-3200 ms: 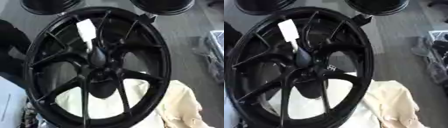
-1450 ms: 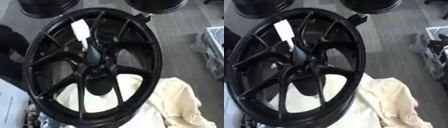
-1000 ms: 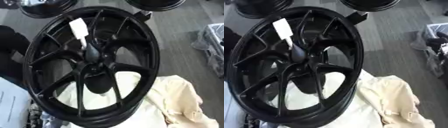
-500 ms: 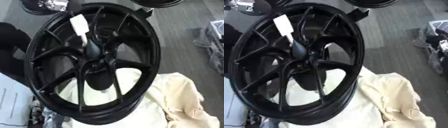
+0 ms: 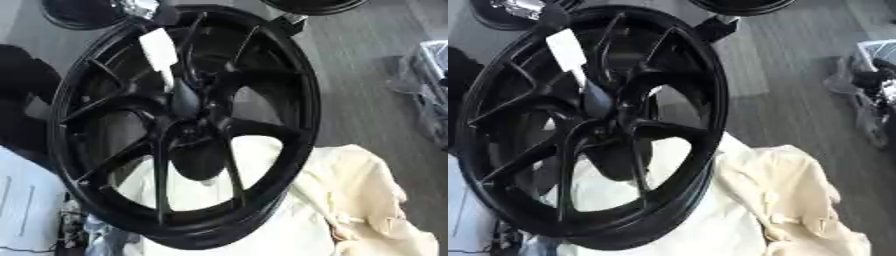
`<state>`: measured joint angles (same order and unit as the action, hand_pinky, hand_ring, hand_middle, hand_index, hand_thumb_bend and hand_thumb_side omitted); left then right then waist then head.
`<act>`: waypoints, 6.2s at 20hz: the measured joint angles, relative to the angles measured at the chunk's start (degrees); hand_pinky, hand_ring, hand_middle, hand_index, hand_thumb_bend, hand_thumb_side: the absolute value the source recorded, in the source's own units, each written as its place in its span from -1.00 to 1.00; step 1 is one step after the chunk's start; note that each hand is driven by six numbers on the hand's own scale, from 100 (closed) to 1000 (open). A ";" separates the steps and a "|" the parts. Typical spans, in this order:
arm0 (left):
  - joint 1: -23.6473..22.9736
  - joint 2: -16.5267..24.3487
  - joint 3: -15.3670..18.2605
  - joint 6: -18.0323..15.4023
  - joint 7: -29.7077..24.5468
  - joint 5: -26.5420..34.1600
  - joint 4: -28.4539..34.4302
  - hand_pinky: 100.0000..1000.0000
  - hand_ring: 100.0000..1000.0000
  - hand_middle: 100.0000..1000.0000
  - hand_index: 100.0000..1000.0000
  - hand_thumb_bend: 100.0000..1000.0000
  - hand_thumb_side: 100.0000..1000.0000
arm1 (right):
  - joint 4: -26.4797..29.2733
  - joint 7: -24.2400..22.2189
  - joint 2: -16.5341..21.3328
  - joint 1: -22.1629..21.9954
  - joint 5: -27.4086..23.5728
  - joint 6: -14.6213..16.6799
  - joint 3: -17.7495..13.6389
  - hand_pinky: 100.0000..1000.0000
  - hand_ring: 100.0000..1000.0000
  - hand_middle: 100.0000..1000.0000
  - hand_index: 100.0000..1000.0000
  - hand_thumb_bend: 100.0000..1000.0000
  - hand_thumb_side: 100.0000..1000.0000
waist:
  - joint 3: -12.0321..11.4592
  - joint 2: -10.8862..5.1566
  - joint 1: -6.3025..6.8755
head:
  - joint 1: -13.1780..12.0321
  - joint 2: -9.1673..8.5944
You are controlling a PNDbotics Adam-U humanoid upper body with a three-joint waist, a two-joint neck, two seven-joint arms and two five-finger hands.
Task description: Pull the pin out of the wheel hub.
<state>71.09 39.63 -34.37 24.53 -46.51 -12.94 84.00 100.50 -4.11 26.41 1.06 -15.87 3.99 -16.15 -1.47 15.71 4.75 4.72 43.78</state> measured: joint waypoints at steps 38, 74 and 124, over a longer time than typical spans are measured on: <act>-0.41 -6.25 -0.78 -3.10 -3.10 -12.89 -11.26 0.72 0.48 0.19 0.40 0.01 -0.13 | -1.41 0.69 -0.86 0.68 -0.05 -1.45 -0.01 1.00 0.64 0.44 0.80 -1.00 0.41 | 1.05 0.34 0.43 | -1.28 -0.02; -1.00 -3.35 -4.95 -3.07 -3.07 -9.85 -4.21 0.61 0.25 -0.08 -0.28 -0.70 -1.00 | -2.11 1.53 -1.38 0.40 0.30 -2.34 -0.04 1.00 0.64 0.43 0.80 -1.00 0.43 | 0.04 0.49 1.03 | -1.61 0.00; -64.54 7.70 49.85 10.21 42.32 4.36 12.47 0.60 0.42 0.47 0.60 -0.51 0.79 | -1.31 4.75 -3.01 -1.06 -0.57 -0.32 -3.92 1.00 0.64 0.43 0.81 -1.00 0.39 | -3.26 2.81 -2.46 | 0.41 -2.63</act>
<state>6.55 47.32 15.49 34.74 -4.19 -8.58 96.46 99.19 0.63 23.41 0.00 -16.44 3.67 -20.07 -4.73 18.51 2.29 5.13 41.15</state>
